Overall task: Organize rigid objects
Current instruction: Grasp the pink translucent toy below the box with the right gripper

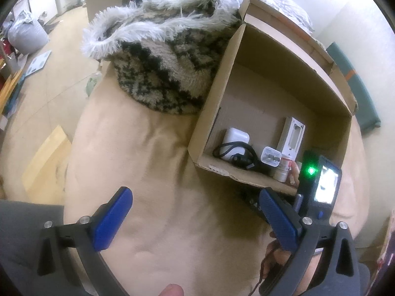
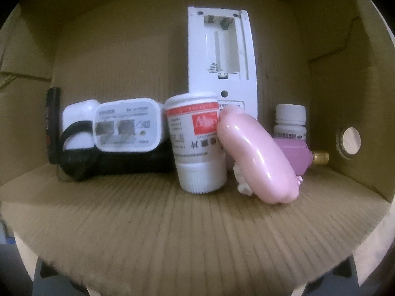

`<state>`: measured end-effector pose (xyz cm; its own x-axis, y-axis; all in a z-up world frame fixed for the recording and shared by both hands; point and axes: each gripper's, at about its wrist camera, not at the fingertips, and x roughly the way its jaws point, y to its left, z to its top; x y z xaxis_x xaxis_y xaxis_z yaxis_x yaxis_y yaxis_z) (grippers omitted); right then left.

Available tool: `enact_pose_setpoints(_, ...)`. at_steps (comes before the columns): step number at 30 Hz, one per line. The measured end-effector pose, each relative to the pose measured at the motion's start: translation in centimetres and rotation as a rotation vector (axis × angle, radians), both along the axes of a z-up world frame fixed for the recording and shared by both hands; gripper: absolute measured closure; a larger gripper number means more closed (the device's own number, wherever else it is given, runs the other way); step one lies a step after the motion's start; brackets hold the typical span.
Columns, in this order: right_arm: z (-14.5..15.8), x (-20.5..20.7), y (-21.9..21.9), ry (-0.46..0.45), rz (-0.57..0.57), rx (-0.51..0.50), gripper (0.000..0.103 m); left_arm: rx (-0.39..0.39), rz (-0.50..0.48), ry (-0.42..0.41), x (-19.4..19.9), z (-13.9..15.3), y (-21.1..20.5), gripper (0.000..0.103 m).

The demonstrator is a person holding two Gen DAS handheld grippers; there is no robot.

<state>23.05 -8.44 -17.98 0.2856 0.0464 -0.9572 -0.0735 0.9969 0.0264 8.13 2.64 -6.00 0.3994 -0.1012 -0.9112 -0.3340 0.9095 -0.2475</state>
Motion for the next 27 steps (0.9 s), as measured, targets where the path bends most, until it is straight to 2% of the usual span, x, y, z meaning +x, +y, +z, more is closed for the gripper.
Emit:
enact_pose_setpoints(5,1.1,-1.9,-0.7,0.004,0.044,0.019,0.009,0.01,0.008,-0.003,0.0,0.1,0.1,0.001)
enact_pose_setpoints(9,3.8,-3.7,-1.2,0.018,0.103,0.053,0.046,0.007,0.016,0.009,0.1,-0.2,0.3,0.001)
enact_pose_setpoints(10,4.3,-3.8,-1.6,0.031,0.111,0.061,0.049,0.001,0.015,0.013,0.0,-0.3,0.3,0.001)
enact_pose_setpoints(12,4.1,-4.4,-2.5,0.08,0.118,0.095,0.047,-0.008,0.007,0.018,0.0,-0.4,0.0,0.001)
enact_pose_setpoints(17,2.8,-5.3,-5.3,0.1,0.083,0.172,0.044,0.024,0.007,0.01,-0.1,-0.4,-0.2,0.001)
enact_pose_setpoints(21,2.6,-6.1,-4.2,0.069,0.145,0.108,0.043,0.014,0.016,0.026,0.0,-0.8,0.2,0.001)
enact_pose_setpoints(24,2.7,-6.4,-4.0,0.011,0.14,0.056,0.043,0.013,0.013,0.027,0.1,-0.8,0.2,0.001)
enact_pose_setpoints(25,3.0,-5.7,-3.0,0.0,0.141,0.037,0.037,0.012,0.013,0.027,0.1,-0.8,0.2,0.001)
enact_pose_setpoints(27,3.0,-6.0,-2.8,-0.03,0.153,-0.034,0.032,0.005,0.014,0.025,0.1,-0.7,0.3,0.001)
